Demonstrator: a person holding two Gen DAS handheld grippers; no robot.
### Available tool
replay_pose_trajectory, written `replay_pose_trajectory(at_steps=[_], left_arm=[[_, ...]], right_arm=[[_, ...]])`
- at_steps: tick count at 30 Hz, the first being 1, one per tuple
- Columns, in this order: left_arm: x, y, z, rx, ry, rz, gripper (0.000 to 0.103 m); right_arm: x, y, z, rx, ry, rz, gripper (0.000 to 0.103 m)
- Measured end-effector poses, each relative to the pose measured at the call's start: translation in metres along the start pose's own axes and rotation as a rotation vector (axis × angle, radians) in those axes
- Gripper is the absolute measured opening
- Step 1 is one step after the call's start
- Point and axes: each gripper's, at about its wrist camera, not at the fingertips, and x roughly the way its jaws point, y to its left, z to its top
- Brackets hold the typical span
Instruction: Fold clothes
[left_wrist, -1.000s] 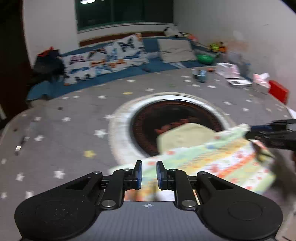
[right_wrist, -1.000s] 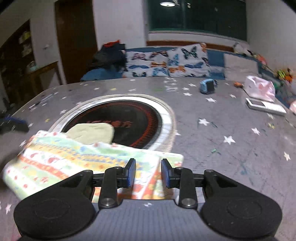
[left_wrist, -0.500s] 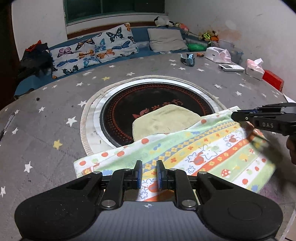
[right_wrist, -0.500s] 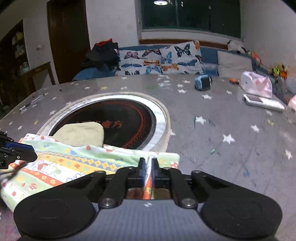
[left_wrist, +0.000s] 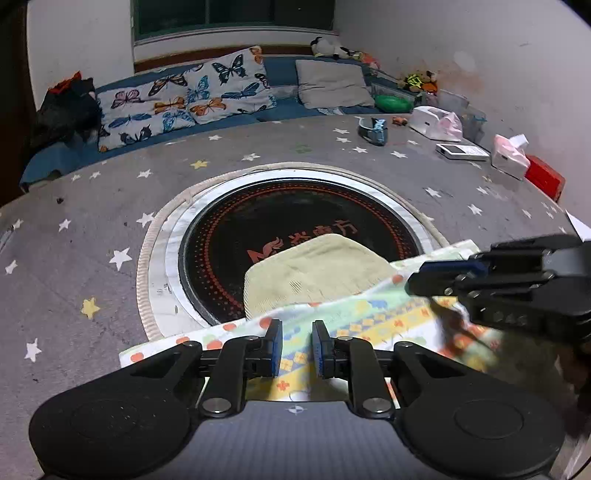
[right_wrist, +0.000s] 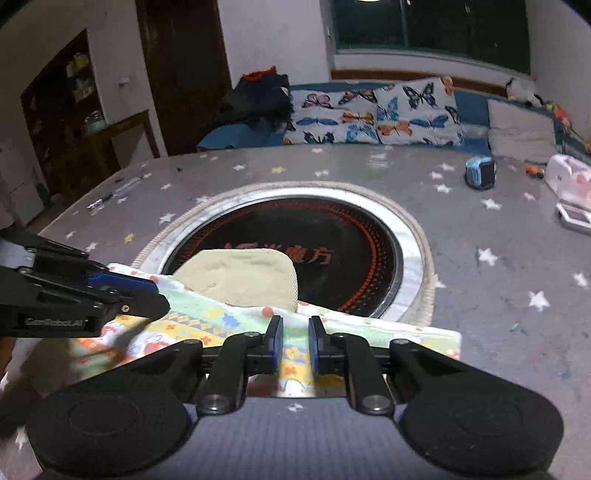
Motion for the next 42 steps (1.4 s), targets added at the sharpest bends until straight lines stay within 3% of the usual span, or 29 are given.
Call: replay_pose_trajectory(at_steps=[6,11,19,28,32,37,42], left_arm=[[-0.001,0.009,0.001,-0.063,-0.014,-0.027,0.019],[-0.031,-0.001,-0.01,-0.011,-0.051,-0.041,0.02],[-0.068,-0.02,-0.055,0.03,-0.061,-0.078,0.02],[-0.076,-0.017,-0.079,-0.004,-0.085,-0.078,0.02],[-0.092,-0.012,-0.083,-0.013,-0.125,-0.068,0.02],[-0.085,0.0,-0.097,-0.073,-0.095,-0.052,0.023],[-0.092,0.006,-0.096,-0.088,-0.105,-0.038,0.023]], right_arm=[[0.002,-0.002,-0.001,0.027,-0.007,0.0,0.013],[-0.026,0.018,-0.003,-0.042,-0.019,0.059,0.015],[-0.049,0.066,-0.024,-0.151,0.001,0.174,0.015],[-0.056,0.099,-0.055,-0.282,-0.023,0.13,0.015],[-0.07,0.096,-0.052,-0.285,-0.041,0.137,0.015],[-0.065,0.09,-0.063,-0.264,-0.012,0.134,0.016],[-0.075,0.084,-0.065,-0.237,-0.041,0.12,0.016]])
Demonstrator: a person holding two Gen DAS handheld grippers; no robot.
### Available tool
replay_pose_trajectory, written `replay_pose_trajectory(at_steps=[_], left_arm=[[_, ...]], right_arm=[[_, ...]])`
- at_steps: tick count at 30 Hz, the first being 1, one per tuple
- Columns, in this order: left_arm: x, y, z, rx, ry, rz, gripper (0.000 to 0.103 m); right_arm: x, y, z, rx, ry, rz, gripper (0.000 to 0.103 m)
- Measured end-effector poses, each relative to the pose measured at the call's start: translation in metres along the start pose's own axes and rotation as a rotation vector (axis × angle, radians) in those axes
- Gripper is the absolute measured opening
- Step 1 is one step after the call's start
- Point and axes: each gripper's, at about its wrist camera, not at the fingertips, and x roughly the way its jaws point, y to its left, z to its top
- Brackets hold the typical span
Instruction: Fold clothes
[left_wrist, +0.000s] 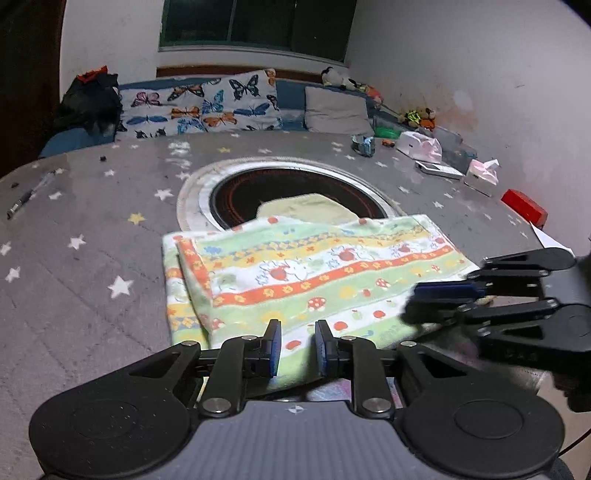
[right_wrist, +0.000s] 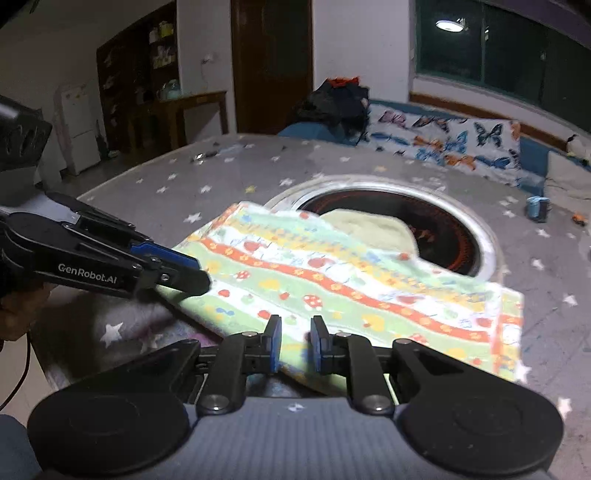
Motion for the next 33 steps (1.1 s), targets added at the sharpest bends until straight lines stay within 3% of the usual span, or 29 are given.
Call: replay_pose_trajectory(at_steps=[9,14,17,25,33], left_arm=[[0.0,0.008,-0.003,-0.028,0.011,0.004,0.023],[0.0,0.01,-0.005,-0.03,0.012,0.011,0.023],[0.0,0.011,-0.003,-0.036,0.018,0.011,0.023],[0.005,0.021,0.017,-0.089,0.031,0.01,0.022],[0.042,0.042,0.051,-0.127,0.049,0.066,0.022]], right_arm=[[-0.02,-0.036,-0.019,0.108,0.021,-0.07,0.015],[-0.033,-0.065,-0.03,0.169,0.035,-0.154,0.015],[-0.036,-0.076,-0.038,0.199,0.043,-0.148,0.011],[-0.028,-0.087,-0.016,0.187,0.005,-0.171,0.013],[0.012,-0.112,0.012,0.206,0.01,-0.186,0.013]])
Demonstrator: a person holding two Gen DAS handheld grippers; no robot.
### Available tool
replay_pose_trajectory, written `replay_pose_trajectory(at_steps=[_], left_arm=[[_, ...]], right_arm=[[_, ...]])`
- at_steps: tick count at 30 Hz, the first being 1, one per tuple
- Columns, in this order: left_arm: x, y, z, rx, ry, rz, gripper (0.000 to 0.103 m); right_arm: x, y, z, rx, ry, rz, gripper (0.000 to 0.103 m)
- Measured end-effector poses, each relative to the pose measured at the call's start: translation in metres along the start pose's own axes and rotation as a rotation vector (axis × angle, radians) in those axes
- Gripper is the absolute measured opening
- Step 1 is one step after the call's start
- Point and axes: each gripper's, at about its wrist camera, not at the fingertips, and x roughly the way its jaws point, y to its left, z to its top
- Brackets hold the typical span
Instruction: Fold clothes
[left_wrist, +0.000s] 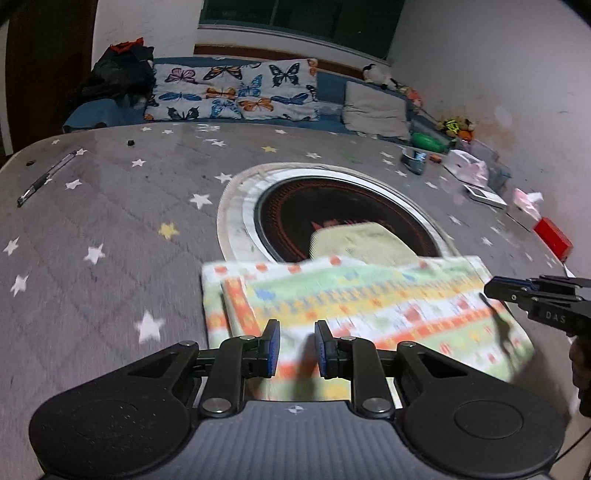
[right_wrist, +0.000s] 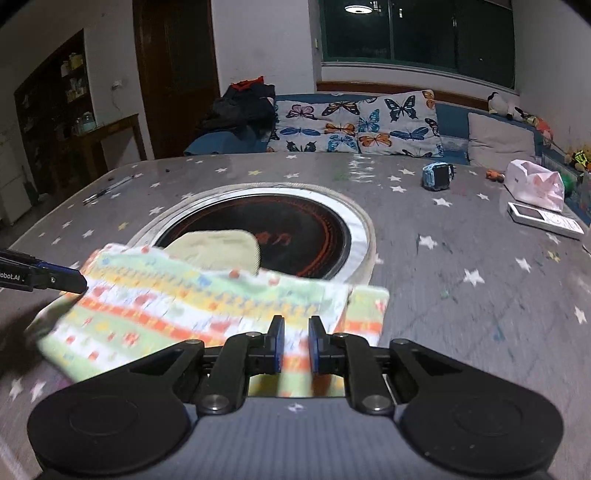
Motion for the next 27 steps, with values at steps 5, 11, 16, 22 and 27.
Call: replay_pose_trajectory(at_steps=[5,11,16,22,27], left_arm=[[0.024,0.011,0.016,-0.033,0.018,0.017,0.022],[0.021,-0.002,0.025,-0.014,-0.014,-0.011,0.025],[0.041,-0.019,0.032,0.028,0.008,-0.008,0.025],[0.044,-0.015,0.034,-0.001,0.013,-0.002,0.027],[0.017,-0.003,0.031,-0.039,-0.022,0.037,0.043]], right_arm=[[0.023,-0.007,0.005,0.014,0.032,-0.03,0.013],[0.011,0.004,0.008,-0.024,0.008,-0.022,0.017],[0.005,0.019,0.01,-0.045,-0.007,0.009,0.021],[-0.004,0.038,0.013,-0.08,-0.014,0.052,0.021],[-0.018,0.07,0.012,-0.173,-0.027,0.121,0.032]])
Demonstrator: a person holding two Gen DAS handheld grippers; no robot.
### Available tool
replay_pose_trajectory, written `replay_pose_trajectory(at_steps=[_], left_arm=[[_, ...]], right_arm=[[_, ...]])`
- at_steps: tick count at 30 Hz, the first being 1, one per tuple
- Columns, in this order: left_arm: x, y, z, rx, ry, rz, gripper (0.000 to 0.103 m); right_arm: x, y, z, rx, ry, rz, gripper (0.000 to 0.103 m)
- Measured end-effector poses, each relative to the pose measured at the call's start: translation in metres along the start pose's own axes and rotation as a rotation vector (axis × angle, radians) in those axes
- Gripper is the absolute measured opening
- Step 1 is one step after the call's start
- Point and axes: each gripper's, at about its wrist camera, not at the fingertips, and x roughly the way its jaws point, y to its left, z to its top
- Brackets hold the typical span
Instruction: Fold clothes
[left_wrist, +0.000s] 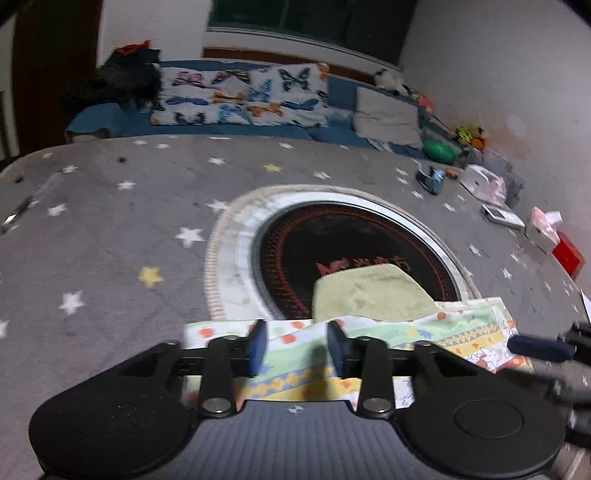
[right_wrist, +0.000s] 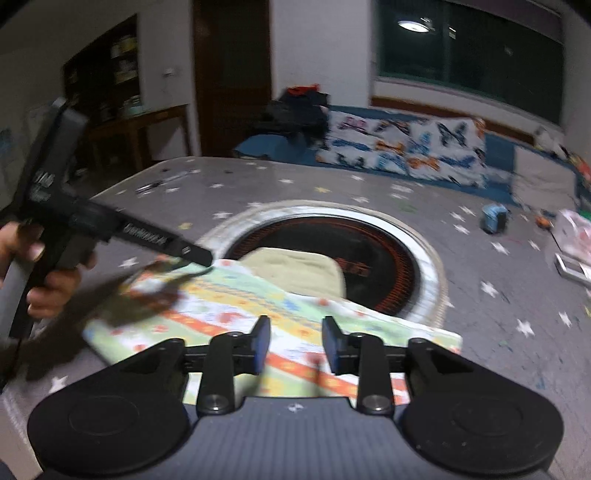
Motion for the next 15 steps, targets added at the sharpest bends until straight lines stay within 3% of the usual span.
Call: replay_pose_trajectory(at_steps=[4,12,15], left_arm=[[-0.022,0.018,-0.005,-0.066,-0.013,0.041,0.054],[-0.056,0.058,-0.024,-0.236,-0.02,0.104,0.059],[-0.062,0.067,-0.032,-0.29,-0.02,0.111,0.066]], right_arm=[[0.0,0.037,0.002,-0.093,0.013,0.085,0.036],[0.015,0.12,-0.001,-0.37,0.033,0.206,0.039],[0.024,0.144,-0.002,-0.449,0.04,0.221,0.039]])
